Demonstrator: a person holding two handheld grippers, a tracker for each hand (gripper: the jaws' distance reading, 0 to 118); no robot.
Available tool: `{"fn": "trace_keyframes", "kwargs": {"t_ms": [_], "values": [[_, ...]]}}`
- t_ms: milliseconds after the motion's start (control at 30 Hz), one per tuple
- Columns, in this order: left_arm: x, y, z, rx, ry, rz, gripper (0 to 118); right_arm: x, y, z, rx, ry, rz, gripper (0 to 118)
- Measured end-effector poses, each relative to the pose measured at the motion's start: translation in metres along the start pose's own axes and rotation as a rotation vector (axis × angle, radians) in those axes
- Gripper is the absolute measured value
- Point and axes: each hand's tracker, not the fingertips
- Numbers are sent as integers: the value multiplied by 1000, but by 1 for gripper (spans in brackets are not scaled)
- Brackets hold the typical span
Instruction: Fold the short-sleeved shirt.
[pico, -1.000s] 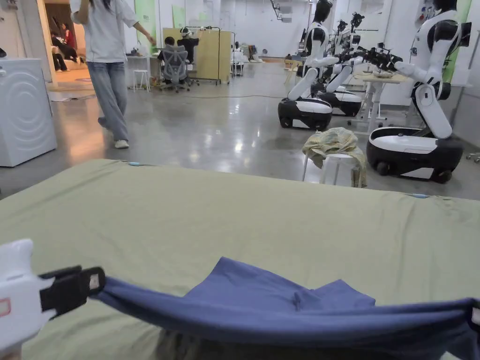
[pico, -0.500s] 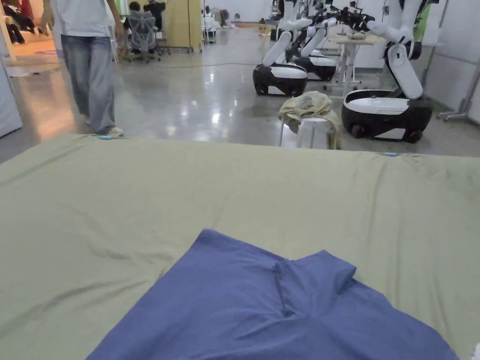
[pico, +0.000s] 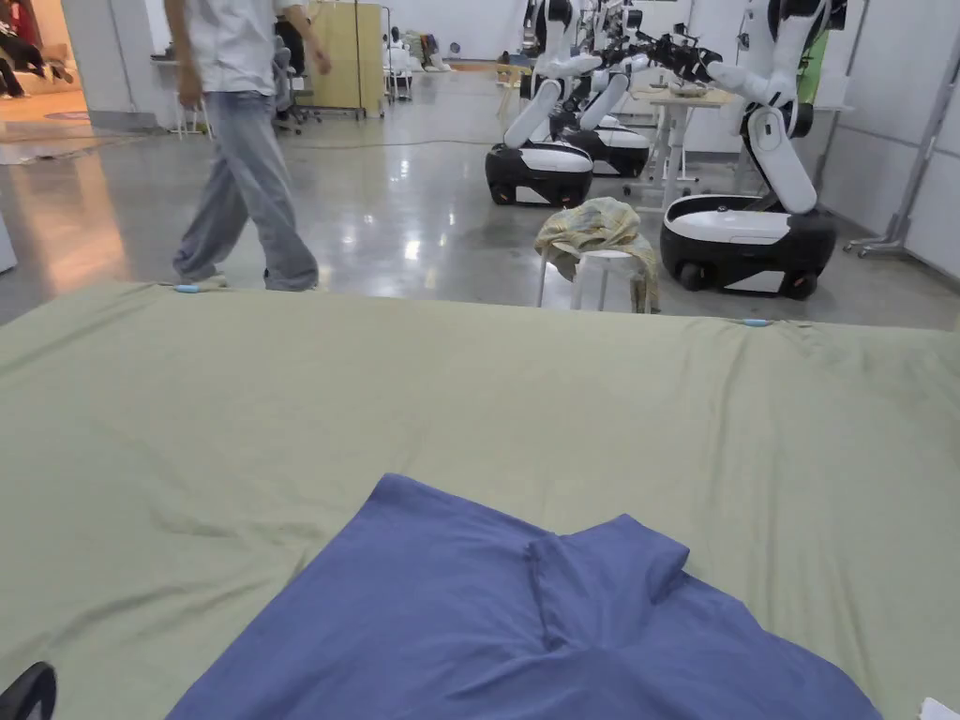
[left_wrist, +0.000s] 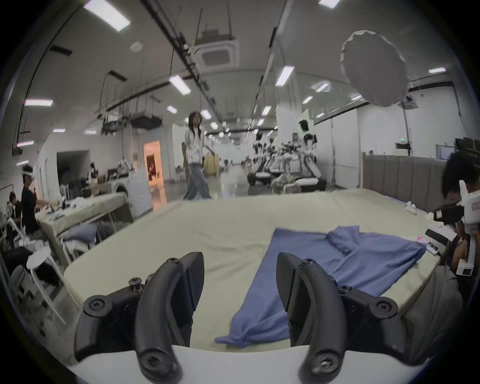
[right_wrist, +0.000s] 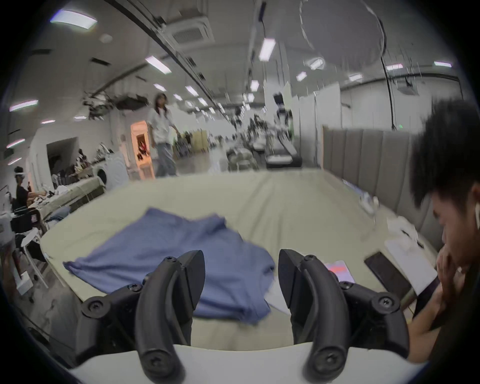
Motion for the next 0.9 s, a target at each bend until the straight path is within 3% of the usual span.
{"fn": "trace_keyframes", "kwargs": {"t_ms": [167, 233, 267, 300, 367, 600, 733, 900], "values": [[6, 9, 11, 68, -16, 21, 57, -26, 27, 9, 107, 54, 79, 65], [6, 15, 14, 72, -34, 37, 52, -34, 32, 9, 116, 65, 107, 60], [7, 15, 14, 74, -38, 40, 39, -37, 33, 9, 119, 73, 112, 50], [7, 14, 14, 72, -38, 36, 9, -39, 34, 8, 120, 78, 114, 30], [9, 12, 16, 76, -14, 6, 7, -43, 32, 5, 117, 82, 111, 0], [9, 4, 10, 32, -14, 29, 2, -58, 27, -5, 74, 103, 142, 0], [-4, 0, 9, 15, -44, 111, 2, -57, 27, -7, 71, 117, 117, 0], [-37, -21, -7, -165, -30, 226, 7, -50, 24, -9, 50, 144, 78, 0]]}}
